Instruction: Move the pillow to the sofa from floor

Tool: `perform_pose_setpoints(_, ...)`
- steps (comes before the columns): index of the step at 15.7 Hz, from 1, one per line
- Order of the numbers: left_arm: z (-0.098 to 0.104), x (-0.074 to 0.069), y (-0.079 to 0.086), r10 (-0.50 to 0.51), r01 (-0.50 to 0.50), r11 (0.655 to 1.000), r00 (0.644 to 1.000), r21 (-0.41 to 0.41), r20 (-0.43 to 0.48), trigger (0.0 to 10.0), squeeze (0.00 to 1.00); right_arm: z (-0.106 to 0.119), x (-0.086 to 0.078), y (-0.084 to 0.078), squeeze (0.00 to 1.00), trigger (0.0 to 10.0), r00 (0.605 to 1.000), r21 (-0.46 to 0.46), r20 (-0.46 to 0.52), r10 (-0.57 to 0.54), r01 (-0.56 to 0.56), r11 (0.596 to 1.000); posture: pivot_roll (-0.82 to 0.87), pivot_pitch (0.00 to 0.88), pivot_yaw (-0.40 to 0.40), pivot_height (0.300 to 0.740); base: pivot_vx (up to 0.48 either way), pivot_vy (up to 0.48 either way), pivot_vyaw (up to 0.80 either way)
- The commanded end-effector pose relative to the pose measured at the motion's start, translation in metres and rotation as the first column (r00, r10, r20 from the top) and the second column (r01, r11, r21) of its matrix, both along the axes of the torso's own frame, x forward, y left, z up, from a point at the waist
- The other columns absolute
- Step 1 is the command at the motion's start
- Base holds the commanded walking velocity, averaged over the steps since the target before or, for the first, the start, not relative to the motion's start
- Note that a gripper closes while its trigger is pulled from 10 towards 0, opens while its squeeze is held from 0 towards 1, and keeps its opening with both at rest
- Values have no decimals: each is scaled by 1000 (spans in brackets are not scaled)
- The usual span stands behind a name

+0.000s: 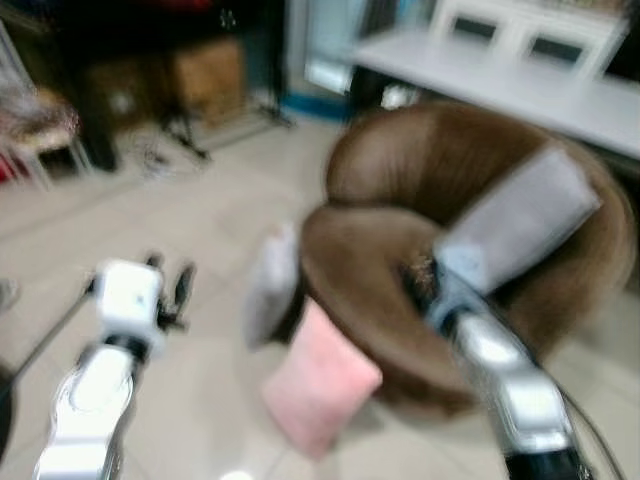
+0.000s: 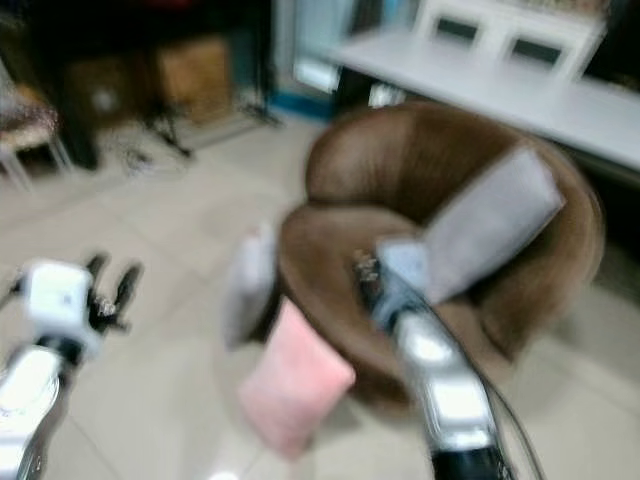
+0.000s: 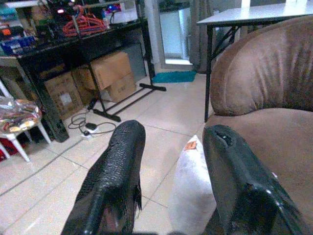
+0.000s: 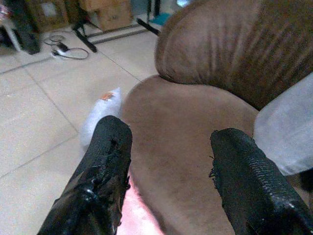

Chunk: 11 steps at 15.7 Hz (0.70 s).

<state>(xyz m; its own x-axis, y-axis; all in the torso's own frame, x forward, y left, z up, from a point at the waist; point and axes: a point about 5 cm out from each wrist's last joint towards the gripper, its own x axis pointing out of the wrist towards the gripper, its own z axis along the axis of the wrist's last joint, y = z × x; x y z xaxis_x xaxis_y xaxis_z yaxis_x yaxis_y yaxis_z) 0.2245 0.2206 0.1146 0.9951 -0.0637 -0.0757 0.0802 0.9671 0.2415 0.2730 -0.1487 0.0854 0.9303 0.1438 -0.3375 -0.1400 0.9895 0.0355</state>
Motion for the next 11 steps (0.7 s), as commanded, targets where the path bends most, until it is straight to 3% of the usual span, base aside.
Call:
perform_pose_setpoints(1, 3, 0, 5, 8, -8, 1000, 1000, 21, 7, 10000, 0, 10, 5, 9, 0, 10000, 999, 11, 46, 21, -21, 1000, 70, 0, -75, 740, 446, 0, 0)
perform_pose_setpoints(8, 3, -1, 5, 6, -6, 999, 1000, 41, 5, 10000, 0, 10, 7, 12, 0, 10000, 998, 5, 44, 38, -38, 999, 82, 0, -81, 740, 423, 0, 0)
perform_pose_setpoints(11, 1, 1, 7, 23, -23, 997, 1000, 75, 5, 10000, 0, 6, 4, 13, 0, 10000, 998, -6, 23, 66, -66, 998, 80, 0, -72, 740, 0, 0, 0)
